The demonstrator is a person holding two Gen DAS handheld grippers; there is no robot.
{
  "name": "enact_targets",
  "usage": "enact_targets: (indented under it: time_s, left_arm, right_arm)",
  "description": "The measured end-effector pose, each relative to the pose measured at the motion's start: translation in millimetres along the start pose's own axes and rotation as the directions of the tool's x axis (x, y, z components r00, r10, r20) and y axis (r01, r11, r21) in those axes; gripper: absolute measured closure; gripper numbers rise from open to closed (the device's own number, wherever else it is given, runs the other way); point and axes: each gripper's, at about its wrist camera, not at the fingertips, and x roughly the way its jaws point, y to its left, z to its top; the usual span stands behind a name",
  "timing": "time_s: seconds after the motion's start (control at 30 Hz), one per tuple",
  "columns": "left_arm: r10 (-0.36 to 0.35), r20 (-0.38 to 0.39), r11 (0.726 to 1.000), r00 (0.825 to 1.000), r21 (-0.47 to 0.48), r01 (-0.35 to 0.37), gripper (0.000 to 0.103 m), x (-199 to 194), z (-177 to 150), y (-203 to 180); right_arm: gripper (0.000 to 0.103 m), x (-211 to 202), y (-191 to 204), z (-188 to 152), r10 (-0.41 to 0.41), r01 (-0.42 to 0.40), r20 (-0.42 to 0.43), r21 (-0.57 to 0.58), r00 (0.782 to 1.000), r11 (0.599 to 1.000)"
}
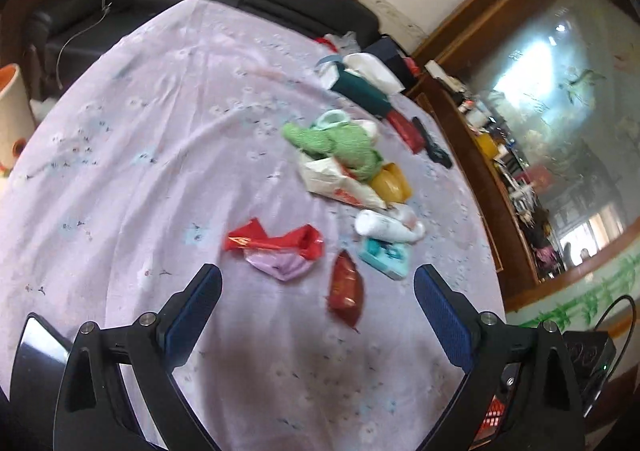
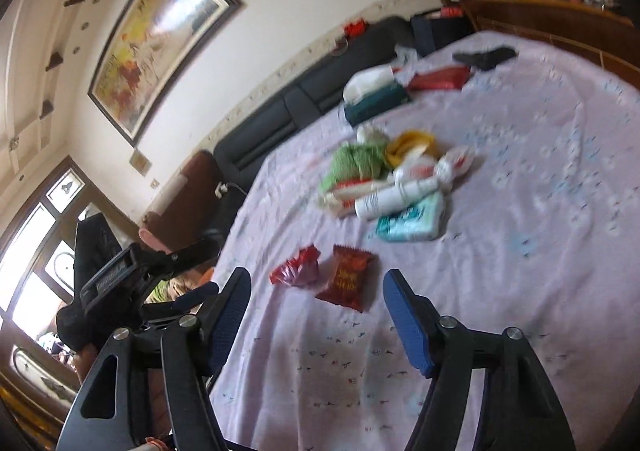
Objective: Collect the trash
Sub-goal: 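Grasp the brown candy wrapper with the right gripper while the left gripper grasps a red wrapper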
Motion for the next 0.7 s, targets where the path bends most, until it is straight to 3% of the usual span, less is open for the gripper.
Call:
enact_targets:
  time_s: [0.27, 0.43, 0.57, 0.6, 0.67, 0.7]
  left_arm:
    - [0.005, -0.049, 0.999, 0.999, -0.045, -0.008, 0.007, 38, 13, 10]
    - [0.059, -0.081, 0.998, 0.995, 0.002, -0.059, 0.01, 68, 18, 10]
    - [0.076, -0.108, 0.997, 0.991, 0.011, -0.075, 0.023, 87, 13, 14]
    - [0.086, -0.115, 0.996, 0.99, 0.015, -0.085, 0.031, 91, 12, 15]
    - [0.071, -0.119, 0.997, 0.99, 0.008, -0.071, 0.035, 92, 9, 15]
    - [0.079, -0.102, 0.997, 0.992, 0.017, -0.078, 0.04, 89, 8, 14]
  right_arm:
    - [0.031, 51, -6, -2, -0.019, 0.021, -0.089, 0.015, 0.996, 1.0]
    - [0.034, 86, -8, 0, -0.065, 0.067, -0.151, 0.004, 0.986, 0.998]
    - [0.043, 114, -13, -3, -0.091, 0.096, -0.191, 0.014, 0.977, 0.995]
    - [0.044, 118, -13, -4, -0.094, 0.099, -0.195, 0.014, 0.976, 0.995]
    - [0.063, 126, -14, -8, -0.126, 0.129, -0.21, -0.001, 0.97, 0.992]
    - [0.064, 127, -16, -11, -0.131, 0.135, -0.214, 0.004, 0.968, 0.991]
